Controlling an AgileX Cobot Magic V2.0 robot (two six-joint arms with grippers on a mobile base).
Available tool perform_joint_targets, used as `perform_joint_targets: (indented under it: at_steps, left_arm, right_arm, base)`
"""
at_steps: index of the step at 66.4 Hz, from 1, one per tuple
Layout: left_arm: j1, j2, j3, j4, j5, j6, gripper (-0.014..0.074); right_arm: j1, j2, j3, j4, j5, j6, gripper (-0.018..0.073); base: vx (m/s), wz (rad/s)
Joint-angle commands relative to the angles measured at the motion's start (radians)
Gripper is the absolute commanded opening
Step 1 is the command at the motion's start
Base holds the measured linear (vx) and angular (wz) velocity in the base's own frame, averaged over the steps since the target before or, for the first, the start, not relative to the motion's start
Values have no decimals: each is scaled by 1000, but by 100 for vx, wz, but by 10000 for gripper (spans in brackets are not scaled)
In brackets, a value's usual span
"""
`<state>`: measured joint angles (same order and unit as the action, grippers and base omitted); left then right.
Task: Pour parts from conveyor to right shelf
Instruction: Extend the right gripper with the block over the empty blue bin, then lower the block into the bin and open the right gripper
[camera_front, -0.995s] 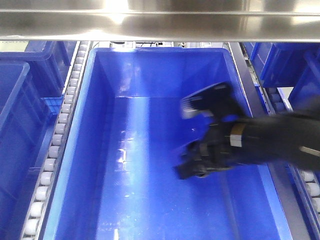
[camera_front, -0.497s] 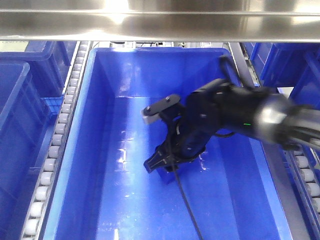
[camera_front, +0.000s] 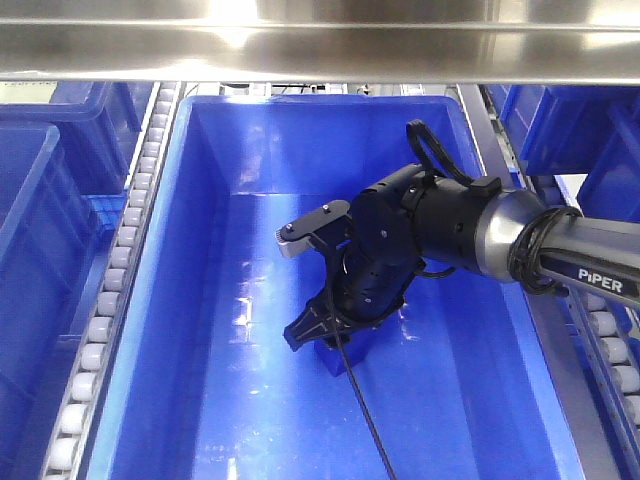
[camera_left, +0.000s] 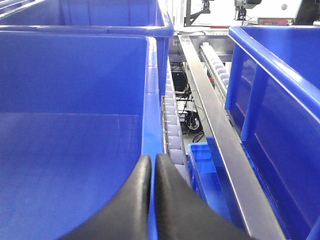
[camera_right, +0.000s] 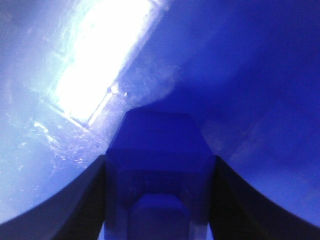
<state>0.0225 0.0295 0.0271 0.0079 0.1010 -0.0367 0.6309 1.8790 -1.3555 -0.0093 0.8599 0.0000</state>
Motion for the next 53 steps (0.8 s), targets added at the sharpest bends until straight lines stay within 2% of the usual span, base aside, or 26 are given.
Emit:
perform_joint_targets:
  at_steps: [1, 7, 13, 20, 35, 44, 50, 53]
  left_arm:
    - [2, 15, -20, -8, -79, -8, -6]
    - [2, 15, -20, -8, -79, -8, -6]
    - [2, 15, -20, -8, -79, -8, -6]
    - [2, 15, -20, -8, -79, -8, -6]
    - [2, 15, -20, -8, -79, -8, -6]
    - [2, 15, -20, -8, -79, -8, -6]
    - [2, 15, -20, -8, -79, -8, -6]
    - [2, 15, -20, -8, -79, -8, -6]
  right_arm:
    - [-6, -42, -22, -14, -23, 11, 473]
    - [-4, -56, -22, -18, -46, 34, 569]
    - [3, -80, -20, -21, -91, 36, 615]
    - [11, -131, 9, -26, -191, 37, 610]
    - [17, -274, 207, -34, -536, 37, 554]
    - [13, -385, 360, -34, -722, 32, 451]
    - [13, -457, 435, -43, -787, 28, 289]
    - [13, -490, 464, -50, -799, 28, 172]
  base:
    - [0, 0]
    - [0, 0]
    - [0, 0]
    - [0, 0]
    - [0, 0]
    - [0, 0]
    - [0, 0]
    - [0, 0]
